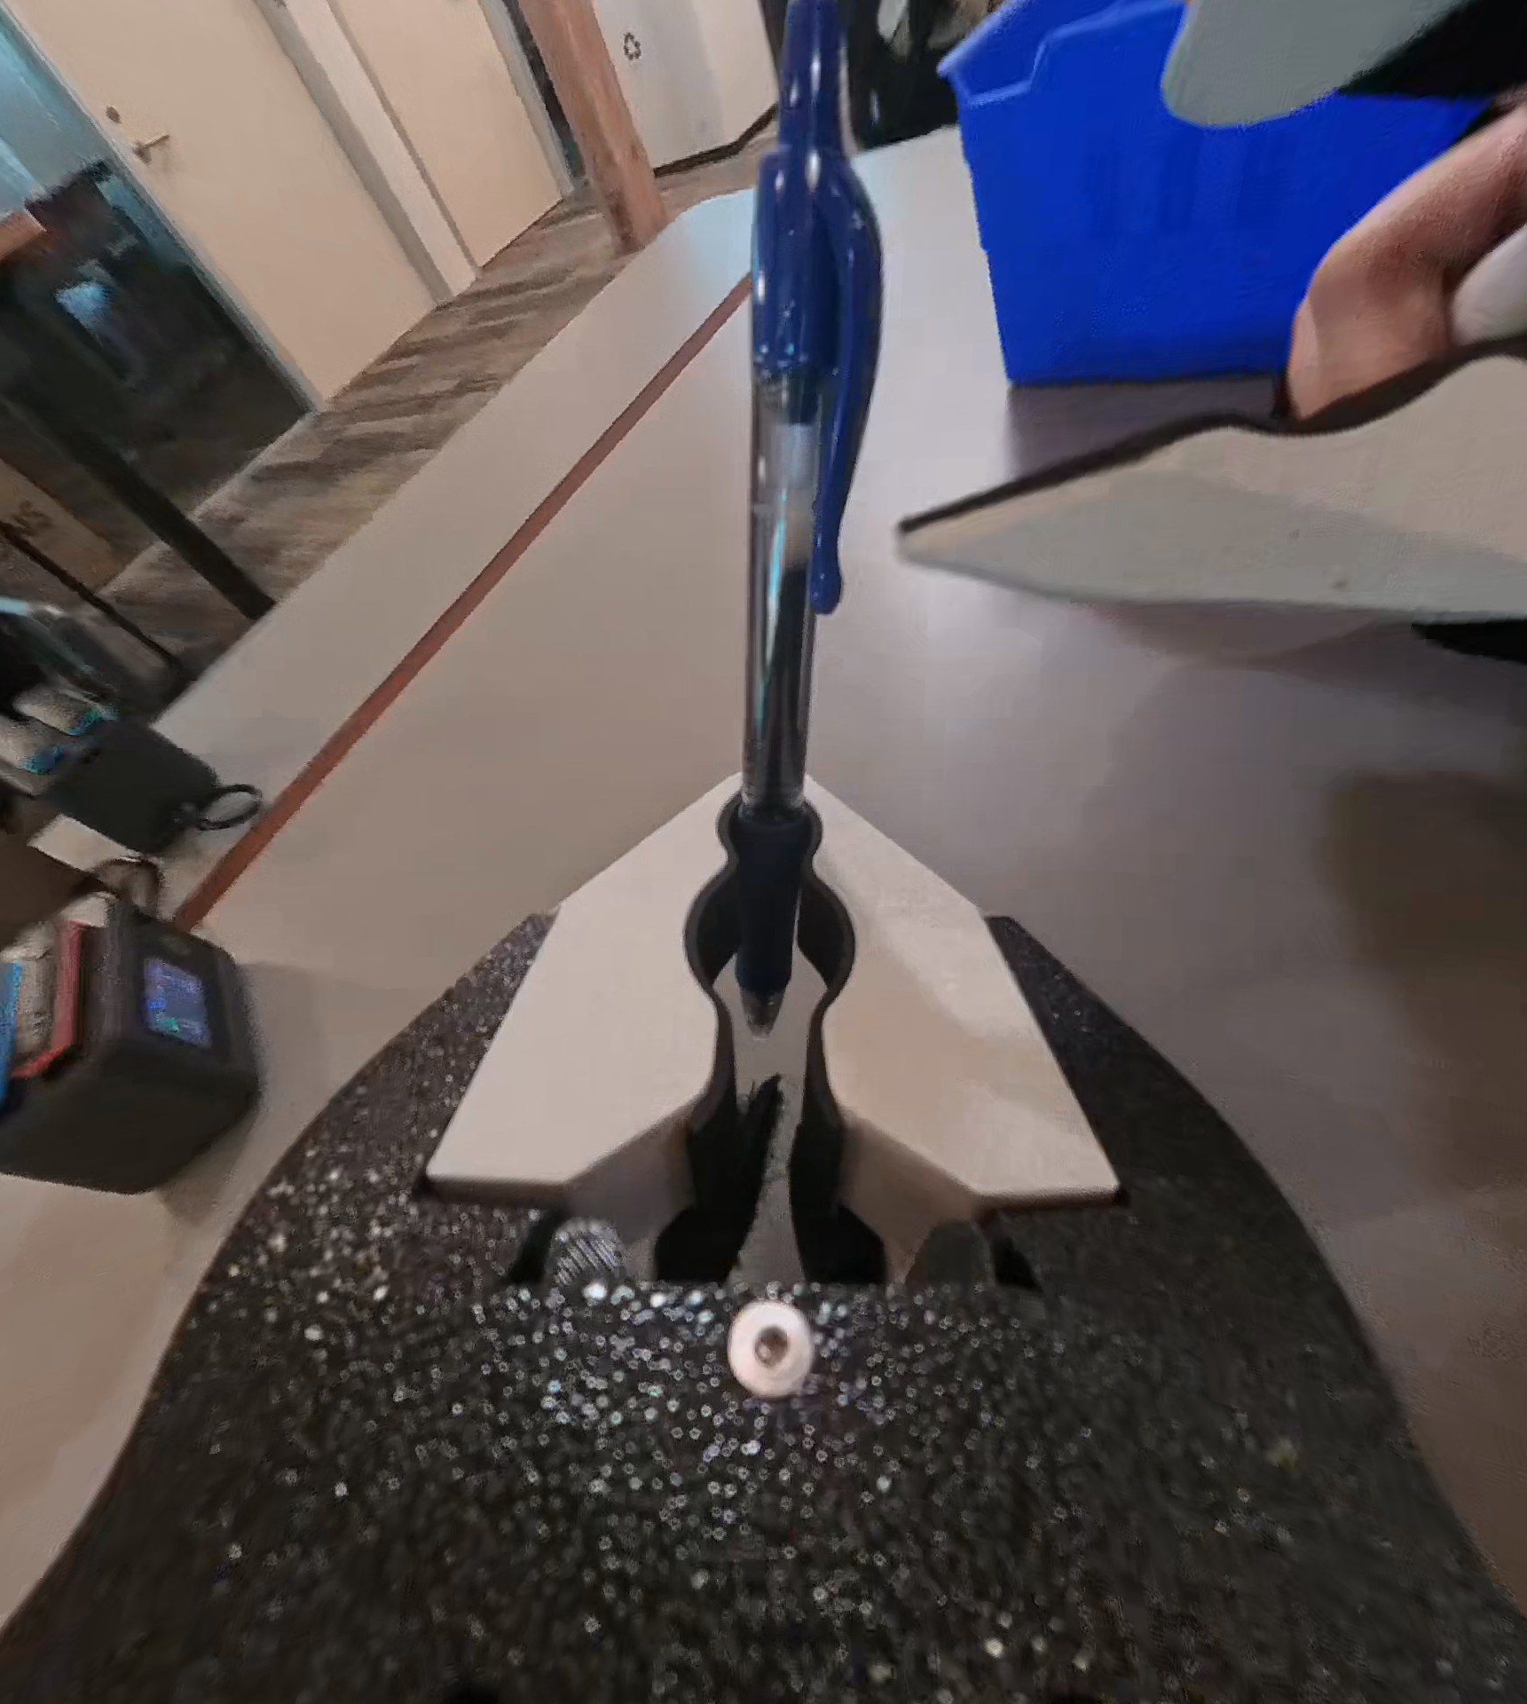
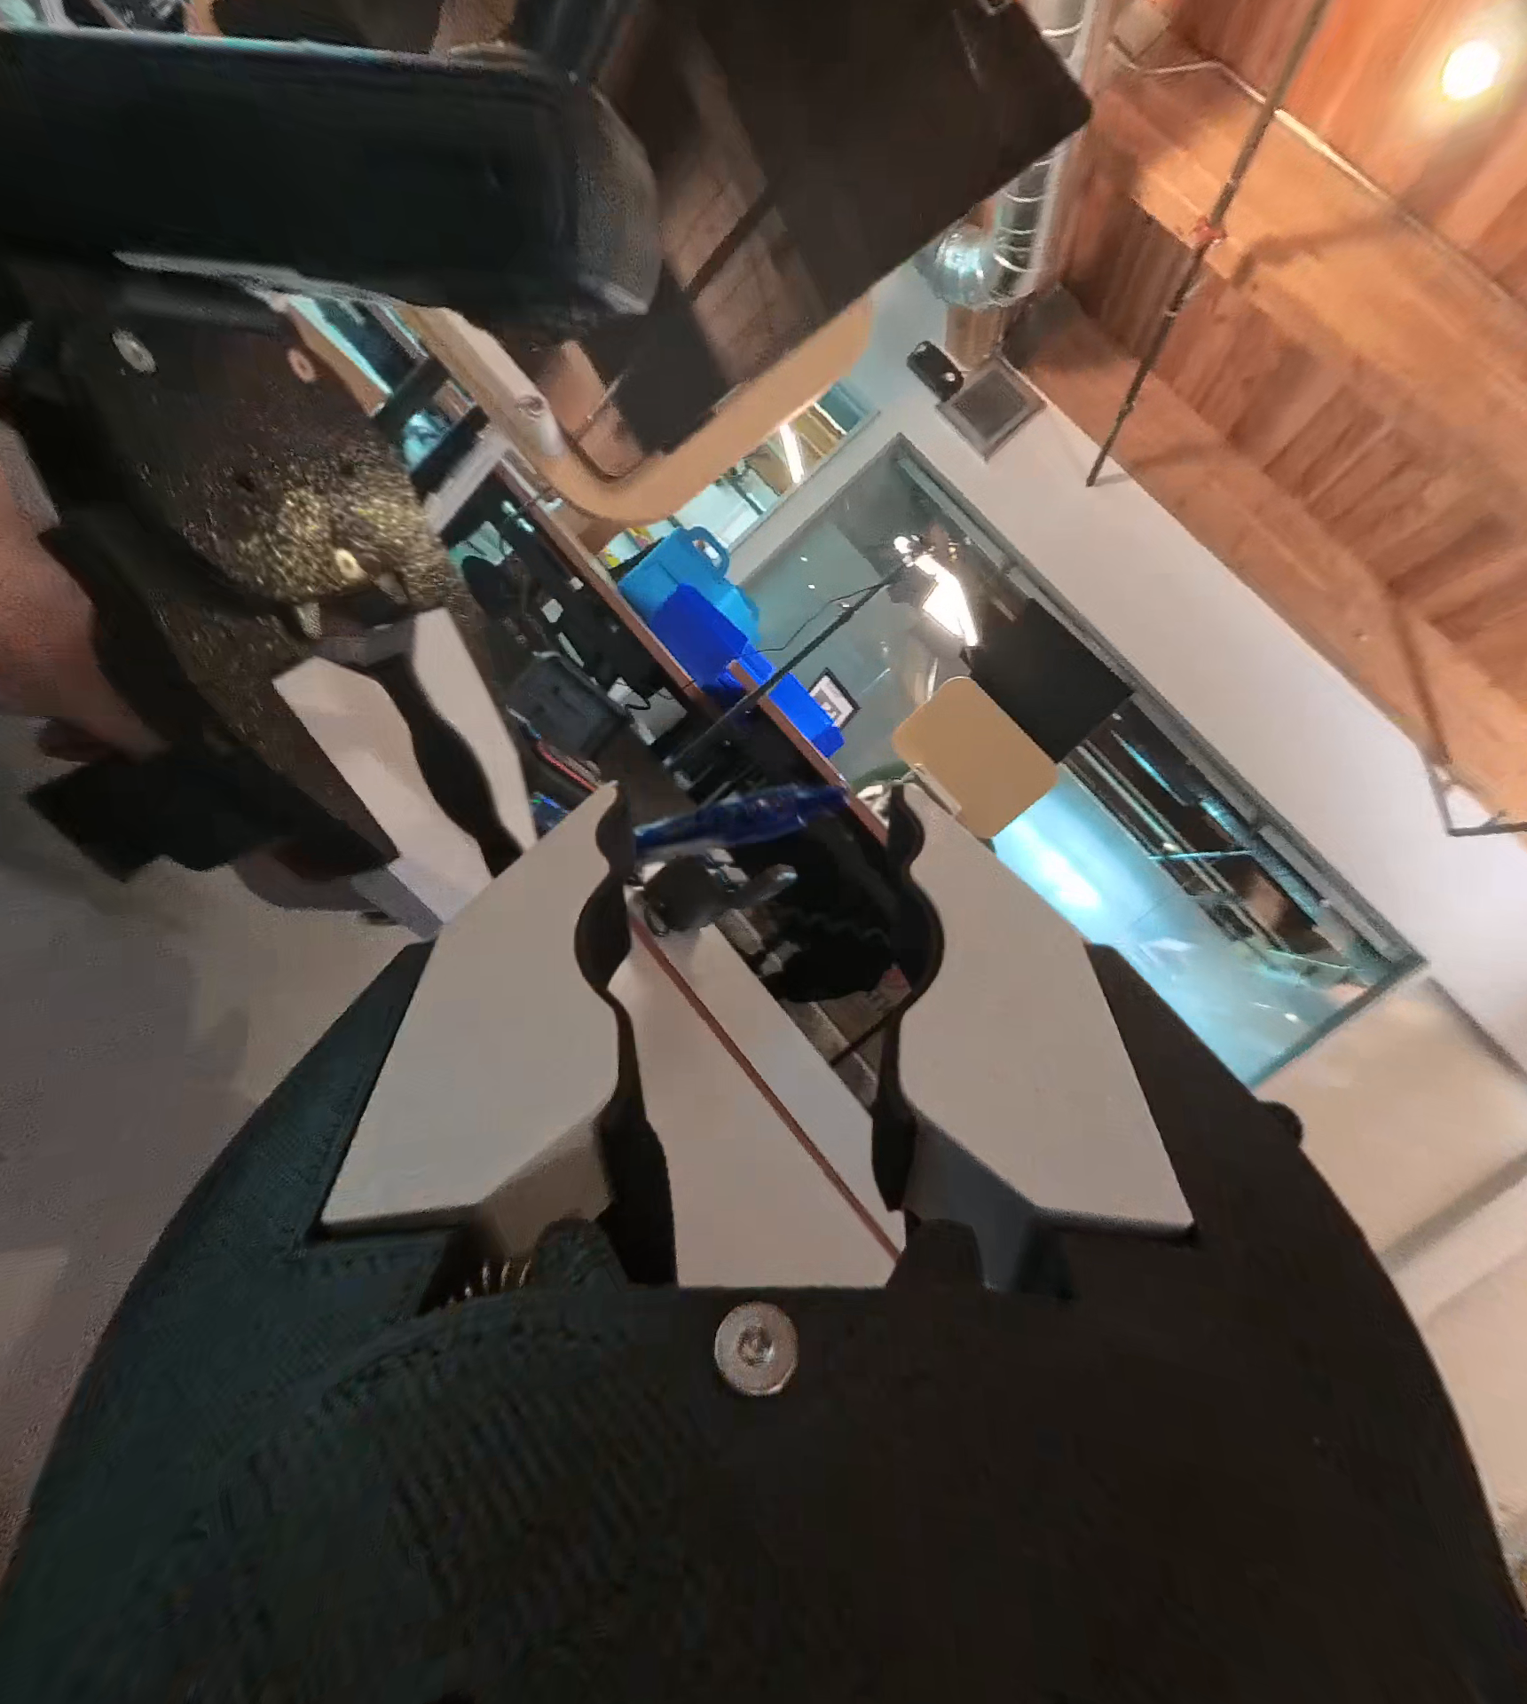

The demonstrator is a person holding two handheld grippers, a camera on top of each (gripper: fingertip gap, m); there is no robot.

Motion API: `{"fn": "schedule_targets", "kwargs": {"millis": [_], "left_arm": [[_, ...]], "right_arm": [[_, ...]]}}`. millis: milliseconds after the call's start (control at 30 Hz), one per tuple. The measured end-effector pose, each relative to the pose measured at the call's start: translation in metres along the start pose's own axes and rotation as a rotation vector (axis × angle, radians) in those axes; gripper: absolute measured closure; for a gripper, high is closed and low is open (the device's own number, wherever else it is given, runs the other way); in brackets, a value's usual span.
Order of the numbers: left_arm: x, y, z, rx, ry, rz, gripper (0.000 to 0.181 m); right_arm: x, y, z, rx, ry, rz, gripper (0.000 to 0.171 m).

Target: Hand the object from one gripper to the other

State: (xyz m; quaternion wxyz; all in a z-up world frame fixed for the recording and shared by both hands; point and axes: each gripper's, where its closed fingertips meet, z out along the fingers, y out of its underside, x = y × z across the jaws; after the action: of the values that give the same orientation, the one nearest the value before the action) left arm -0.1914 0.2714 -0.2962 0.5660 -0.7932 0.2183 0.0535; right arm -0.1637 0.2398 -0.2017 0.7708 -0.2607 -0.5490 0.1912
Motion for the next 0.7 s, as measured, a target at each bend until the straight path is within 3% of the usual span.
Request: {"fn": "schedule_targets", "kwargs": {"millis": [133,233,467,600,700], "left_arm": [[0.0,-0.004,-0.002,0.017,-0.086,0.215,0.179],[0.005,-0.011,-0.004,0.054,-0.088,0.259,0.179],[0.002,-0.022,-0.01,0.154,-0.161,0.342,0.18],[-0.003,-0.026,-0.013,0.16,-0.26,0.453,0.148],[-0.001,-0.034,-0.018,0.189,-0.326,0.568,0.155]], "right_arm": [[-0.005,0.001,0.004,0.003,-0.078,0.254,0.116],[-0.01,0.008,0.003,-0.012,-0.18,0.439,0.146],[-0.006,0.01,0.003,0.004,-0.322,0.921,0.155],[0.006,0.02,0.003,0.007,-0.351,1.219,0.158],[0.011,0.027,0.002,0.033,-0.407,1.487,0.158]]}}
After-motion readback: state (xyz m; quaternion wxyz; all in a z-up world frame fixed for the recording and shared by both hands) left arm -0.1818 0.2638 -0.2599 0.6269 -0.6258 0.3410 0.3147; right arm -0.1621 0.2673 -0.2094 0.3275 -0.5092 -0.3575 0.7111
